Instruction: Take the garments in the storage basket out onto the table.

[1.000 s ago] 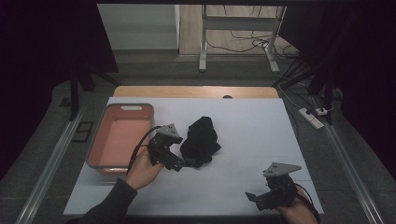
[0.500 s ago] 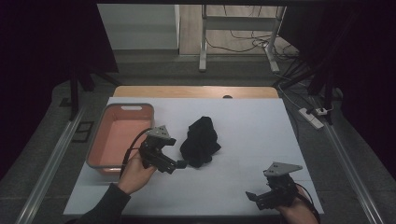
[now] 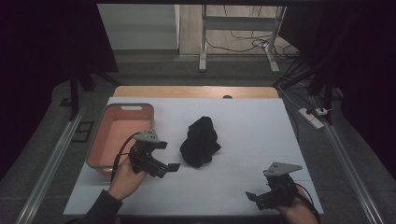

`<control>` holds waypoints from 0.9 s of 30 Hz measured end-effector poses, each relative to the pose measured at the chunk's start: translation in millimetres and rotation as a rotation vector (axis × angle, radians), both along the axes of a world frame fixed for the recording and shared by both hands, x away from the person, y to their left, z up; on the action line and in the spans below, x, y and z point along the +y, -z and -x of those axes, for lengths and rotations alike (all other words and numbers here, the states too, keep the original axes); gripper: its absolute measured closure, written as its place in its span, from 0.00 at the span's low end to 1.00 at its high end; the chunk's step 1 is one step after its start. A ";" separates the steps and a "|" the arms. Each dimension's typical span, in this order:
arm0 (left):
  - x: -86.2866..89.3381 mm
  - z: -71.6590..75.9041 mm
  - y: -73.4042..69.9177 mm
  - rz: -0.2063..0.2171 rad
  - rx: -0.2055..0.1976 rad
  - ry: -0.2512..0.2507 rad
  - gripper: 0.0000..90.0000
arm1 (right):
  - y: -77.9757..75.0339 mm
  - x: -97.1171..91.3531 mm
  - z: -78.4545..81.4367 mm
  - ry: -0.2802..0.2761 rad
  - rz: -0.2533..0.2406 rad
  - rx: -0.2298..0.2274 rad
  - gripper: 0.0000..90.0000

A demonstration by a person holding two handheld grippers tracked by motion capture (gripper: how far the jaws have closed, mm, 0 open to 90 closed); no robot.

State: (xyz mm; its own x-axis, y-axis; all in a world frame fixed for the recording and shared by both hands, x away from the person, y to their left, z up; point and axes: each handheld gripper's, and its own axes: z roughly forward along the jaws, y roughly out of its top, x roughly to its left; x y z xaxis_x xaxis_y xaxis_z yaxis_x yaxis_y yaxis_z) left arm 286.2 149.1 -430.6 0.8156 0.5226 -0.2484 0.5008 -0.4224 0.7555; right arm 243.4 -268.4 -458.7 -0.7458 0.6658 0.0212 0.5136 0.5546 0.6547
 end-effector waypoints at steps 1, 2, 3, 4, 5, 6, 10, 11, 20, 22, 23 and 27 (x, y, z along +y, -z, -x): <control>1.5 1.6 -0.1 0.001 0.000 -0.006 0.00 | 0.0 0.0 0.0 0.000 0.000 0.000 0.00; 3.2 2.9 -0.1 0.001 -0.004 -0.007 0.00 | 0.0 0.0 -0.1 -0.001 0.000 -0.002 0.00; 4.7 4.2 0.0 0.003 -0.005 -0.008 0.00 | 0.0 0.0 0.0 0.000 0.000 -0.001 0.00; 6.3 5.3 0.2 0.005 -0.003 -0.011 0.00 | 0.0 0.1 0.1 0.000 0.001 0.000 0.00; 8.2 6.7 0.7 0.007 -0.003 -0.014 0.00 | 0.0 0.3 0.1 0.001 0.001 0.000 0.00; 9.4 7.8 0.9 0.007 -0.004 -0.017 0.00 | 0.1 0.2 0.1 -0.002 0.003 -0.001 0.00; 16.3 12.5 2.8 0.011 -0.002 -0.030 0.00 | 0.1 0.3 0.1 -0.002 0.003 -0.001 0.00; 18.2 13.8 3.4 0.014 -0.001 -0.036 0.00 | 0.2 0.3 0.2 -0.002 0.002 -0.002 0.00; 35.3 26.0 12.3 0.044 0.005 -0.083 0.00 | 0.0 0.6 0.1 -0.004 0.009 0.000 0.00; 38.3 29.1 13.6 0.041 0.003 -0.092 0.00 | 0.0 0.6 0.2 -0.004 0.009 0.000 0.00; 40.0 30.7 14.1 0.041 0.003 -0.096 0.00 | 0.0 0.6 0.2 -0.004 0.009 0.000 0.00; 48.2 37.5 16.9 0.037 0.004 -0.117 0.00 | 0.2 0.7 0.1 -0.007 0.010 -0.001 0.00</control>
State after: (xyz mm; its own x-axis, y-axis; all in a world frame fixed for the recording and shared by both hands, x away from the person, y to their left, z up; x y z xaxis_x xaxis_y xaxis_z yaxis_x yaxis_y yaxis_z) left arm 248.7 197.3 -447.5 0.7488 0.6043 -0.2722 0.5479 -0.3331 0.7674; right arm 243.2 -267.8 -458.8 -0.7507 0.6605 0.0137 0.5087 0.5648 0.6498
